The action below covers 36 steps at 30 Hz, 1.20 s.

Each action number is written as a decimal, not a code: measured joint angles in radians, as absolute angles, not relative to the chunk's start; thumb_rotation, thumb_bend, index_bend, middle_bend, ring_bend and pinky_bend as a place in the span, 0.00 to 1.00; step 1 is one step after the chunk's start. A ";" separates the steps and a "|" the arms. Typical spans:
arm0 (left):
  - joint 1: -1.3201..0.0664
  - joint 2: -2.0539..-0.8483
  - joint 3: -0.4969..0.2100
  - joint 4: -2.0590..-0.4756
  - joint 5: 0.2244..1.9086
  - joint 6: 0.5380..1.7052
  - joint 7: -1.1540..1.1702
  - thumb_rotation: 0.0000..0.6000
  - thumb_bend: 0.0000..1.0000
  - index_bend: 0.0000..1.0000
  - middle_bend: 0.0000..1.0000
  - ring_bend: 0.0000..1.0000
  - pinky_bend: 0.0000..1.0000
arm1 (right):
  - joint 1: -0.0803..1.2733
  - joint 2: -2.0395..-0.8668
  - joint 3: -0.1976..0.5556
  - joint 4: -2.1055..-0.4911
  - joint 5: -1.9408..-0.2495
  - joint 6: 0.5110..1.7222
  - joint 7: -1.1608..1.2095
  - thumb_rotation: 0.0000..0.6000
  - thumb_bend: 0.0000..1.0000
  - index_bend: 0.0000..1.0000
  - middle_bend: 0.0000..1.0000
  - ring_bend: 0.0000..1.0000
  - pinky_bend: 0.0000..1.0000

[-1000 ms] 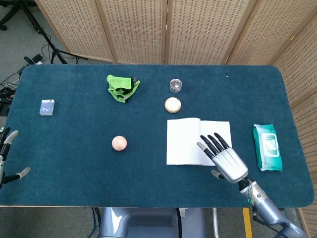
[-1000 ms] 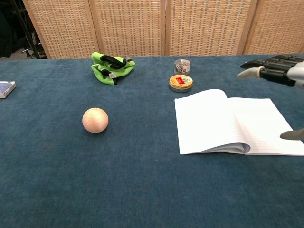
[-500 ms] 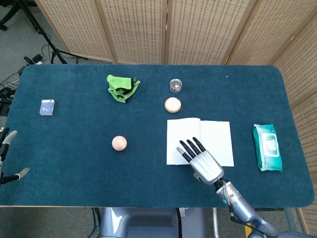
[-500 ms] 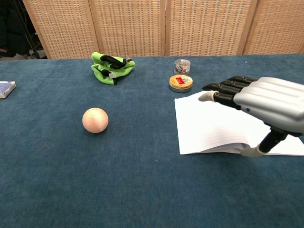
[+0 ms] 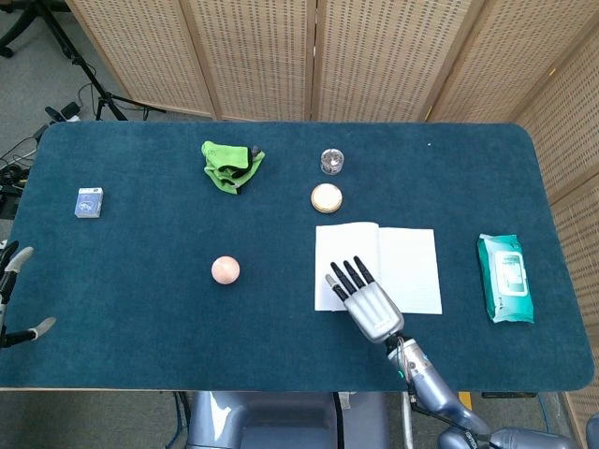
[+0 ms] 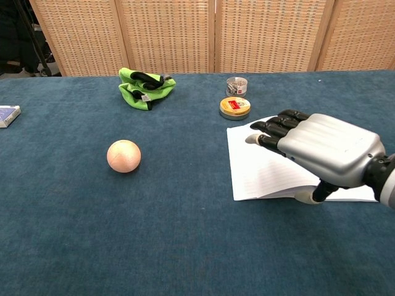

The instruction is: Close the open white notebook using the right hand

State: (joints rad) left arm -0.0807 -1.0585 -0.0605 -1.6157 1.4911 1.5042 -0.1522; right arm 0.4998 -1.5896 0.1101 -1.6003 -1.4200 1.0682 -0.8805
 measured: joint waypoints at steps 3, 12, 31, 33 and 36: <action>-0.081 -1.057 -0.060 -1.614 1.491 1.502 -0.155 1.00 0.00 0.00 0.00 0.00 0.00 | 0.502 -1.608 0.106 -1.586 -1.405 1.077 -0.890 1.00 0.21 0.00 0.00 0.00 0.00; -0.082 -1.053 -0.062 -1.615 1.488 1.500 -0.163 1.00 0.00 0.00 0.00 0.00 0.00 | 0.510 -1.660 0.099 -1.521 -1.396 1.106 -0.890 1.00 0.16 0.00 0.00 0.00 0.00; -0.086 -1.046 -0.061 -1.613 1.486 1.489 -0.181 1.00 0.00 0.00 0.00 0.00 0.00 | 0.534 -1.731 0.095 -1.424 -1.376 1.124 -0.895 1.00 0.16 0.00 0.00 0.00 0.00; -0.086 -1.045 -0.062 -1.613 1.486 1.489 -0.185 1.00 0.00 0.00 0.00 0.00 0.00 | 0.536 -1.735 0.095 -1.418 -1.373 1.124 -0.897 1.00 0.16 0.00 0.00 0.00 0.00; -0.086 -1.042 -0.061 -1.613 1.487 1.487 -0.193 1.00 0.00 0.00 0.00 0.00 0.00 | 0.538 -1.745 0.096 -1.402 -1.361 1.124 -0.905 1.00 0.16 0.00 0.00 0.00 0.00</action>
State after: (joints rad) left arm -0.0863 -1.0415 -0.0610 -1.6132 1.4866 1.4868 -0.1932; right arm 0.5384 -1.7454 0.0961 -1.4024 -1.3614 1.1241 -0.9046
